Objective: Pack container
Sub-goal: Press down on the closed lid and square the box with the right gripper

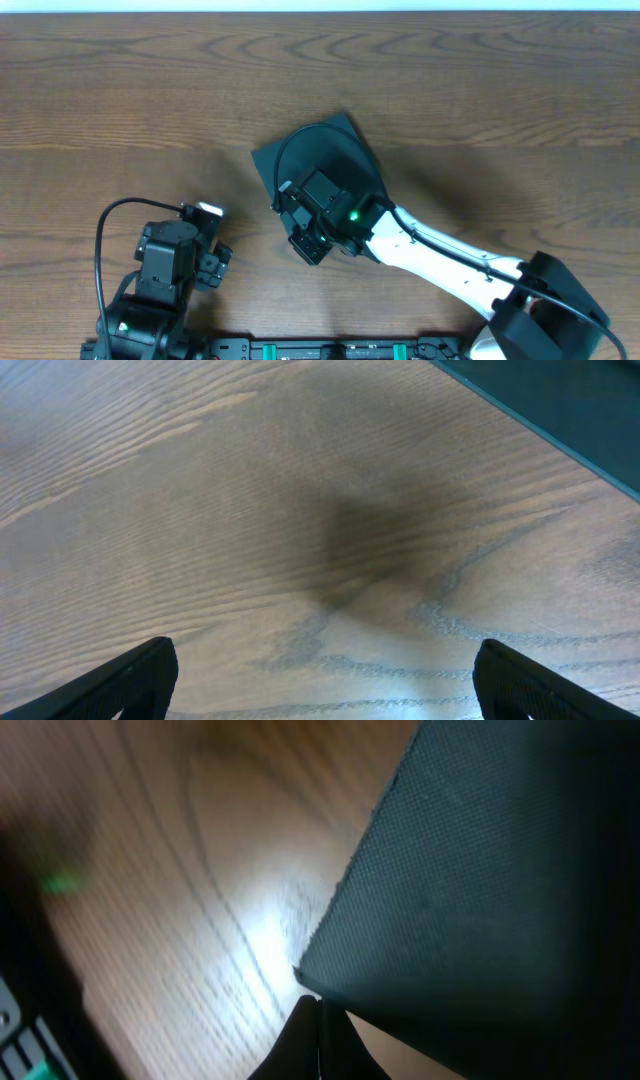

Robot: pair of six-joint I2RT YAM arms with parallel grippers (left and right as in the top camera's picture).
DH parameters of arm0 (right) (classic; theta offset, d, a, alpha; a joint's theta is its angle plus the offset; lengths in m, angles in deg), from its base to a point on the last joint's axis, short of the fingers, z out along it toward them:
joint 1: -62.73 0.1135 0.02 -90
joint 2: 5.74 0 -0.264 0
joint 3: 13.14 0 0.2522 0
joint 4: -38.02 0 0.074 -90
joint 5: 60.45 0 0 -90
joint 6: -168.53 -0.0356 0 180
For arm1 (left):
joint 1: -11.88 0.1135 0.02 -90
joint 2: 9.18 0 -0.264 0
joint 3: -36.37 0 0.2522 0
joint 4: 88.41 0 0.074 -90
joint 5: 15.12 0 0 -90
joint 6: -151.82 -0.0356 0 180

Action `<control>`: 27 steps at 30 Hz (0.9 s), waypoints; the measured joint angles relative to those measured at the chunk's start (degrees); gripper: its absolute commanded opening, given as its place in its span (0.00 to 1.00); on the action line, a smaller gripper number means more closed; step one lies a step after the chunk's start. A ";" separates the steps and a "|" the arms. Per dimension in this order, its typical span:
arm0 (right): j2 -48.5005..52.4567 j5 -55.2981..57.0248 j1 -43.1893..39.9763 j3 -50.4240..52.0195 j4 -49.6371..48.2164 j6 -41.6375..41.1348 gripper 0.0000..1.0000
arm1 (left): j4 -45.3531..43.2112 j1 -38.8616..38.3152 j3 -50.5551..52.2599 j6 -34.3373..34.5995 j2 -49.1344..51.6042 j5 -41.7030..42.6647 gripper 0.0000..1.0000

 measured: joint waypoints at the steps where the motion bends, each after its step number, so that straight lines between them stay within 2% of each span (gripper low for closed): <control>1: 0.33 0.37 0.04 0.00 -1.27 -0.31 0.02 | 0.02 0.02 0.00 0.00 -0.02 0.02 0.95; 13: 4.44 6.16 0.20 0.22 -14.86 -7.52 0.02 | 0.02 0.02 0.00 0.00 0.00 0.02 0.95; 21: 4.44 10.82 -0.02 0.22 -16.57 -10.19 0.01 | 0.02 0.00 0.00 0.00 0.00 0.02 0.95; 27: 4.44 8.46 -0.35 0.22 -16.57 -10.84 0.02 | 0.02 0.00 0.00 0.00 0.00 0.02 0.95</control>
